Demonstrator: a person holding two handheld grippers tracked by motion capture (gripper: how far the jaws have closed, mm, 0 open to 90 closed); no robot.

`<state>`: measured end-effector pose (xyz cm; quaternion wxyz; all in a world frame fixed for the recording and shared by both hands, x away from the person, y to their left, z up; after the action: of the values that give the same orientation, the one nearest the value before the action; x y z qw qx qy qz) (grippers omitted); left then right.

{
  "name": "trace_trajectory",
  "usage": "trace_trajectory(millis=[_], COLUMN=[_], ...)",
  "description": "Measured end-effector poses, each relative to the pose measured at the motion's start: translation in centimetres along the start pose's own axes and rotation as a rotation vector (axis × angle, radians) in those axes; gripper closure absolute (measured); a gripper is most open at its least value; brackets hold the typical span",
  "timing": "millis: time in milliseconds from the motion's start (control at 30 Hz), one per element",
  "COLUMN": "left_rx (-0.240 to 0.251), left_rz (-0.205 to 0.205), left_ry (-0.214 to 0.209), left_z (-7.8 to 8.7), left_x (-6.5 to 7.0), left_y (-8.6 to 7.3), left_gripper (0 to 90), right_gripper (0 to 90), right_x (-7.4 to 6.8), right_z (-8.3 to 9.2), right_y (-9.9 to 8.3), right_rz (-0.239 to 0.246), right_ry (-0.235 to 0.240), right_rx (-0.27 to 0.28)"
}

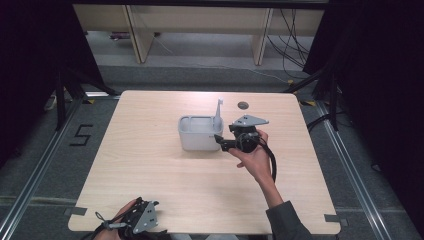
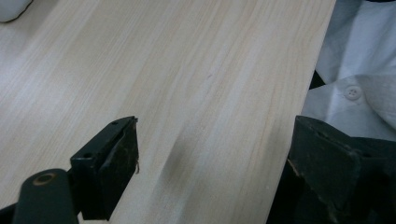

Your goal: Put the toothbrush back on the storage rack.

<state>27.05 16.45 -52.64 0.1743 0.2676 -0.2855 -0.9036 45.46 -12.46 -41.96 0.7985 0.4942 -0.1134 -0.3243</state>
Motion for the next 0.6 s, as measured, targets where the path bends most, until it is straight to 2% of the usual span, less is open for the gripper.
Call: trace_trajectory(millis=[33, 100, 133, 167, 200, 333, 400, 433, 467, 600], left_rx=[0.0, -0.002, -0.001, -0.001, -0.002, -0.001, -0.002, -0.002, -0.002, -0.004], left_rz=[0.001, -0.002, 0.0, -0.002, -0.003, -0.003, -0.004, -0.004, -0.005, -0.004], left_ry=[0.0, 0.0, 0.001, 0.001, 0.002, 0.001, 0.002, 0.002, 0.002, 0.004], left_z=[0.0, 0.0, 0.0, 0.0, 0.0, 0.0, 0.0, 0.0, 0.0, 0.1], left_x=[0.0, 0.0, 0.0, 0.0, -0.1, 0.0, -0.1, -0.1, -0.1, -0.1], left_y=[0.0, 0.0, 0.0, 0.0, 0.0, 0.0, 0.0, 0.0, 0.0, 0.0], left_gripper=[15.3, 15.2, 15.2, 15.3, 15.3, 15.3, 15.2, 15.3, 15.2, 15.3], right_gripper=[34.1, 33.7, 33.5, 33.3, 33.1, 32.3, 31.8, 31.5, 31.3, 30.7], right_x=[0.1, -0.2, -0.1, -0.4, -0.2, -0.5, -0.7, -0.8, -0.8, -1.2], right_z=[-0.1, 0.0, -0.1, 0.1, 0.1, 0.3, 0.2, 0.3, 0.2, 0.4], right_y=[0.0, -0.2, -0.3, -0.4, -0.5, -0.8, -0.9, -1.0, -1.0, -1.3], right_rz=[0.02, -0.003, 0.018, -0.01, 0.021, 0.005, -0.003, -0.001, 0.02, 0.017], right_ry=[0.0, 0.006, 0.01, 0.004, 0.011, 0.018, 0.037, 0.028, 0.041, 0.046], right_rx=[0.01, -0.005, 0.002, -0.015, -0.015, -0.014, -0.005, -0.014, -0.002, -0.021])
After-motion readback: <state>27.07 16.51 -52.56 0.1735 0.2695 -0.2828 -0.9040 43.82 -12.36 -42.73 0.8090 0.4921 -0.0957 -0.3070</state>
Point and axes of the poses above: each handheld gripper's, and its own axes: z roughly backward along the jaws, y roughly out of its top, x roughly to its right, the point moved 3 cm from there along -z, roughly forward along the jaws, and after that the axes turned 11 degrees about y, right-handed, at the moved point
